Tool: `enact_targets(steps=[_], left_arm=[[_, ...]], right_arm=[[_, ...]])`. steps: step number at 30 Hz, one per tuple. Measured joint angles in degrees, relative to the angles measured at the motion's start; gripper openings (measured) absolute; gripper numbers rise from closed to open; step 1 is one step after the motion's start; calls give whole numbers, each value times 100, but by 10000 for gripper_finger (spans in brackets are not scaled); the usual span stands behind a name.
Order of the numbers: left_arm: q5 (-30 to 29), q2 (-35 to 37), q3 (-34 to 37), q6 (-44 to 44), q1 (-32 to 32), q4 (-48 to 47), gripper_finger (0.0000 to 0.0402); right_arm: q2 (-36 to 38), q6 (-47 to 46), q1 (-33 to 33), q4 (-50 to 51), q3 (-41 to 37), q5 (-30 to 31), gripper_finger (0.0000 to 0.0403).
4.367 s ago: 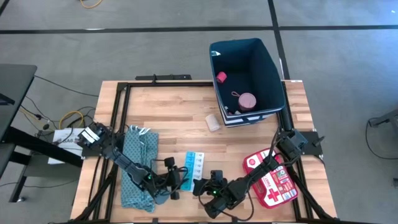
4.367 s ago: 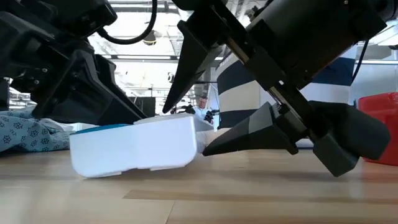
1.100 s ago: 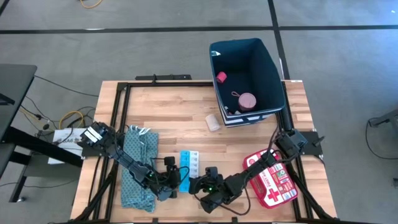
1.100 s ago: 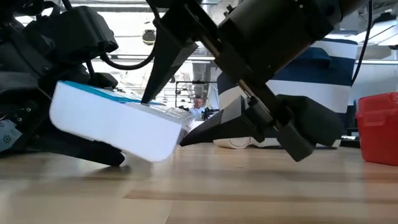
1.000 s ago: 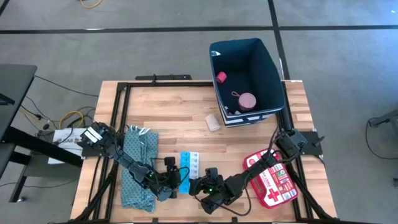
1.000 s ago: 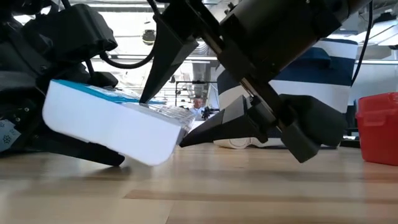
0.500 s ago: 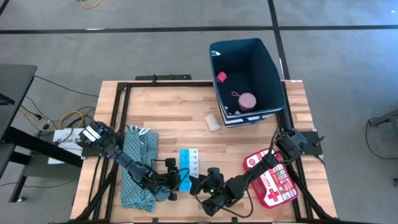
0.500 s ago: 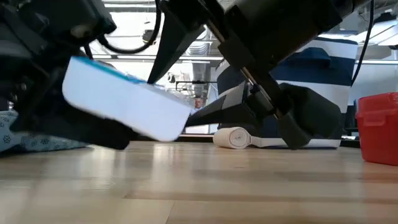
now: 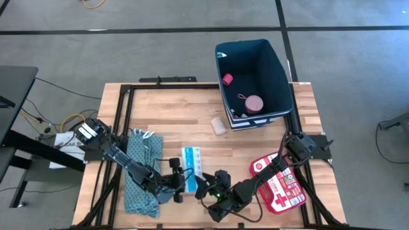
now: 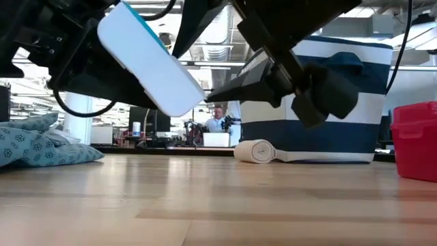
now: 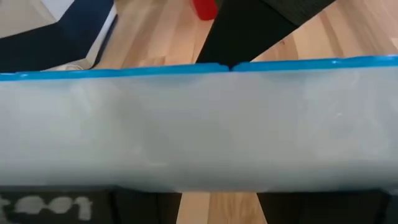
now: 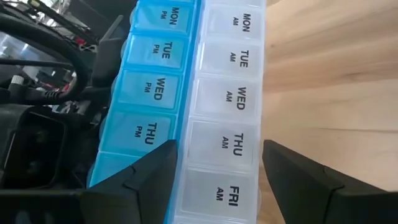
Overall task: Pick & place medical supplies in basket/bin
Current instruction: Put the white and blue medicine organizer into the blue bin
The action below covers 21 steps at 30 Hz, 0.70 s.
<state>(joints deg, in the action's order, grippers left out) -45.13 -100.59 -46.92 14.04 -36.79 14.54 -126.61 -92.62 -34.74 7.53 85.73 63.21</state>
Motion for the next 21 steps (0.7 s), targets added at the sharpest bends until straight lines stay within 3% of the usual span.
enact_targets(steps=[5,9,15,21], left_arm=[[1,45,-6,-449,30,145,164],[-381,46,-162,-725,34,91,164],[-686,72,-446,-948,80,238,164],[-960,390,-1071,-2134,383,174,164]], right_arm=[[4,152,13,-106,-9,102,234],[117,181,13,8,-9,381,234],[599,1103,6,165,-9,817,234],[1311,1834,19,629,23,1335,234]])
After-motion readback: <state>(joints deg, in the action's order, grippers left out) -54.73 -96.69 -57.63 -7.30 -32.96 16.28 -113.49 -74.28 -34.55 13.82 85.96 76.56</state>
